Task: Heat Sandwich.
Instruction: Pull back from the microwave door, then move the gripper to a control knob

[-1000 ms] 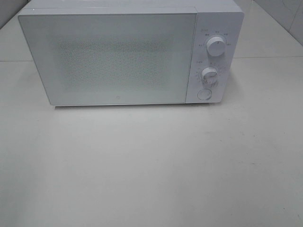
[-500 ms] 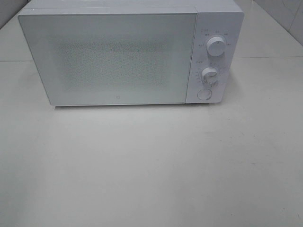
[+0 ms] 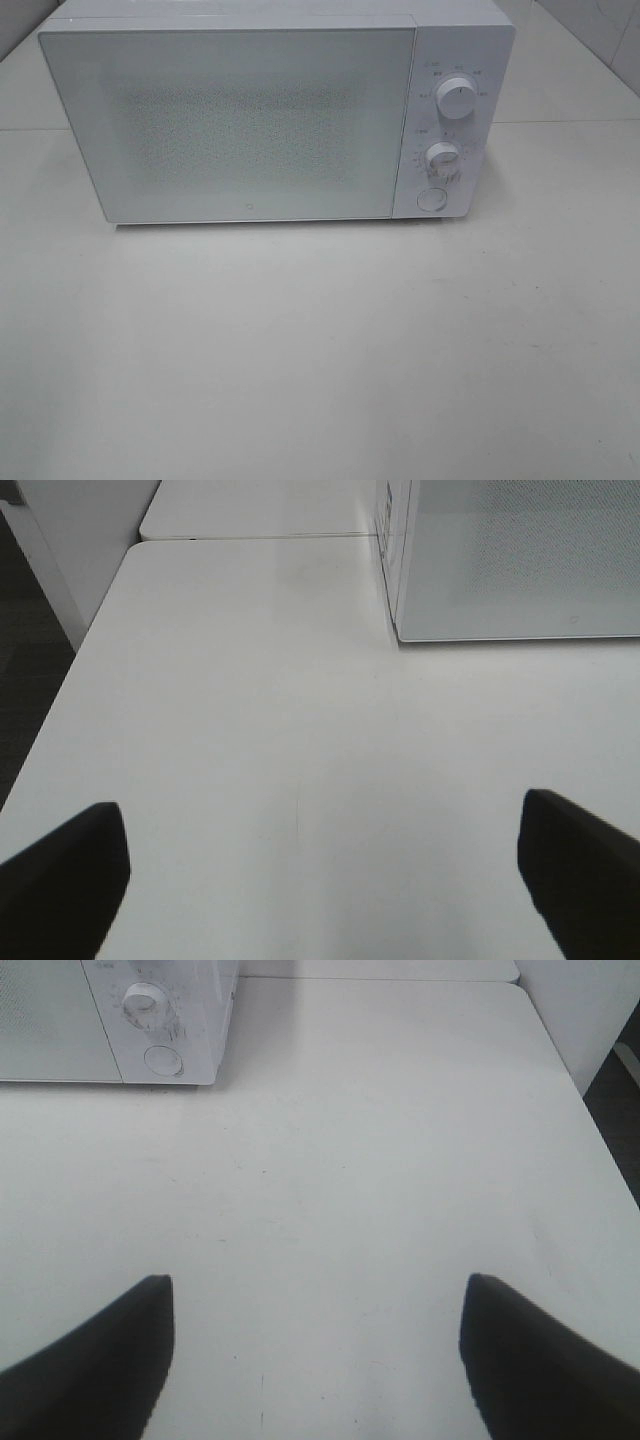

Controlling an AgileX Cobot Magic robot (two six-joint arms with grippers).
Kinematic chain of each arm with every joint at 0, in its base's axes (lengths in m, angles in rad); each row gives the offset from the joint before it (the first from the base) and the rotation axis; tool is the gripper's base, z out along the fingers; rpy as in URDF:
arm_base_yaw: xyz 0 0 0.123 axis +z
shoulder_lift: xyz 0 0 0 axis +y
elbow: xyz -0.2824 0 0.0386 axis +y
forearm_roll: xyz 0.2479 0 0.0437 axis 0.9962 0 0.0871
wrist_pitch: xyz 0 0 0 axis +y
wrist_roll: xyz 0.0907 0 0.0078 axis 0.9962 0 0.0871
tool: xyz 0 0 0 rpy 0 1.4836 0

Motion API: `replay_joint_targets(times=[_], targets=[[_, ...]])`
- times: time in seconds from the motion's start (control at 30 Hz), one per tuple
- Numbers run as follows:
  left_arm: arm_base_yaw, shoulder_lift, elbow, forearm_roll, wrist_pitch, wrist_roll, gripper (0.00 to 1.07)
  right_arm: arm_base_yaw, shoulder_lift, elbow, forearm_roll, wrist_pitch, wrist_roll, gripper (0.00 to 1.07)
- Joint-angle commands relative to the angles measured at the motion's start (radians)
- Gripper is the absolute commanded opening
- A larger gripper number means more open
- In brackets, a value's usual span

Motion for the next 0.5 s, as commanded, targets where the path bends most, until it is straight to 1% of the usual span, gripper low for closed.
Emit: replay_joint_targets(times=[0.03,0.5], targets=[[0.000,-0.026,0.003,-0.005,-0.008,0.000,1.00,-0.007,-0.026,0.000,0.002,-0.006,-0.007,0.76],[0.000,-0.026,0.003,-0.005,-0.008,0.000,1.00,-0.007,-0.026,0.000,0.002,-0.006,-0.009,0.76]])
